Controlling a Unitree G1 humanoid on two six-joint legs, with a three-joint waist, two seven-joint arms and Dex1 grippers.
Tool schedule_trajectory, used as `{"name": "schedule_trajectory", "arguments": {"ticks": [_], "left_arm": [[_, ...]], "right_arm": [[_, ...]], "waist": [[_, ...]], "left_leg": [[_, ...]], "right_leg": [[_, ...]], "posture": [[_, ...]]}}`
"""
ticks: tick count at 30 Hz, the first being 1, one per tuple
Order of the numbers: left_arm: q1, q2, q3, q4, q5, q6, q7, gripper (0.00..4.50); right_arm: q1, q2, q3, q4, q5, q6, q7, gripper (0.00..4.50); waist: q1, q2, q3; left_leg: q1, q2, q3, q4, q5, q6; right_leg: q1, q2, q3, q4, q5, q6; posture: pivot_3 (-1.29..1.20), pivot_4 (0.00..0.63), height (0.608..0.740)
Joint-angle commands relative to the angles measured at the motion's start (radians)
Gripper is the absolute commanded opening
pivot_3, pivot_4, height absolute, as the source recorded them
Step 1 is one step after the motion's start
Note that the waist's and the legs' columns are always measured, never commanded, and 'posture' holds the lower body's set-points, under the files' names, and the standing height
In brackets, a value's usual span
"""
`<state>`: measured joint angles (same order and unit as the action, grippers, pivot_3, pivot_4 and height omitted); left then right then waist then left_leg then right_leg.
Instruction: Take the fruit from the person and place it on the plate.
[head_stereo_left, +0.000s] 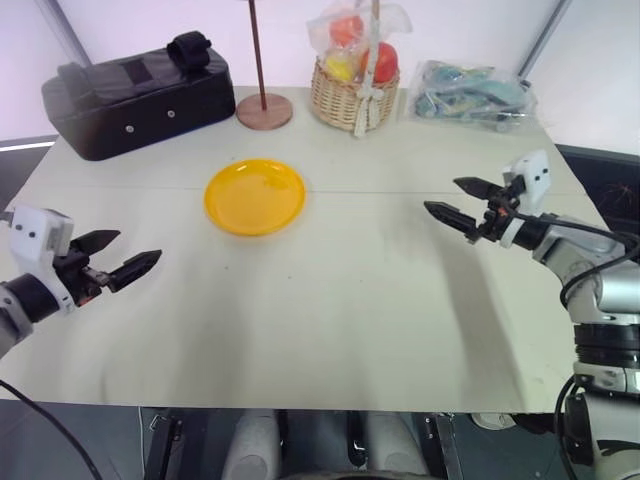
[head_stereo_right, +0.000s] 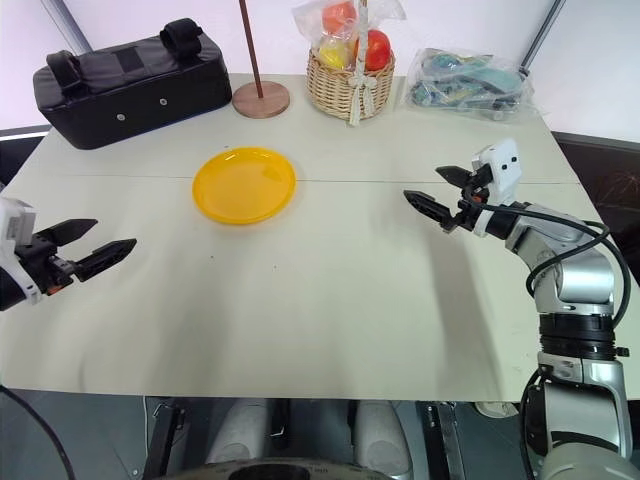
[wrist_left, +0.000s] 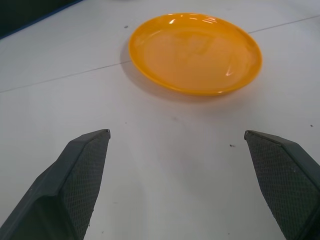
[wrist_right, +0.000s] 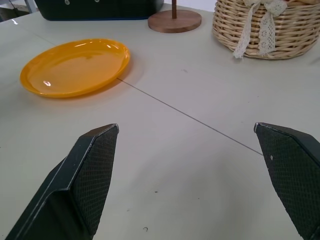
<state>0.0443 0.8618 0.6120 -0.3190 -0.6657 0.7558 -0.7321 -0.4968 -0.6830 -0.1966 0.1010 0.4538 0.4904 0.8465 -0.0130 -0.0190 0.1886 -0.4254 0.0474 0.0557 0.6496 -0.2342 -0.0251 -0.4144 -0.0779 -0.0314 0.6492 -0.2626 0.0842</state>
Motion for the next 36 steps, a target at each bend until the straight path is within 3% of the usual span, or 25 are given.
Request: {"name": "schedule_trajectory", "arguments": {"ticks": [1,36], "left_arm": [[-0.017,0.009,0.031,-0.026,-0.015,-0.007,0.006,4.50],[-0.065,0.003,-0.030,0.013,0.023,-0.044,0.011,4.50]], "right_arm": [[-0.023,0.003,-0.008,-0.043,0.011,-0.003,-0.006,4.44],[-0.005,0.019,-0.006,-0.018,0.007,-0.027,-0.023,4.44]], "waist": [[0.000,0.000,0.000],[0.000,0.000,0.000]], "left_leg": [[0.000,0.000,0.000,0.000,0.000,0.000],[0.000,0.000,0.000,0.000,0.000,0.000]], "right_leg": [[0.000,0.000,0.000,0.000,0.000,0.000],[0.000,0.000,0.000,0.000,0.000,0.000]], "posture": [[0.00,0.150,0.740],[0.00,0.150,0.740]]}}
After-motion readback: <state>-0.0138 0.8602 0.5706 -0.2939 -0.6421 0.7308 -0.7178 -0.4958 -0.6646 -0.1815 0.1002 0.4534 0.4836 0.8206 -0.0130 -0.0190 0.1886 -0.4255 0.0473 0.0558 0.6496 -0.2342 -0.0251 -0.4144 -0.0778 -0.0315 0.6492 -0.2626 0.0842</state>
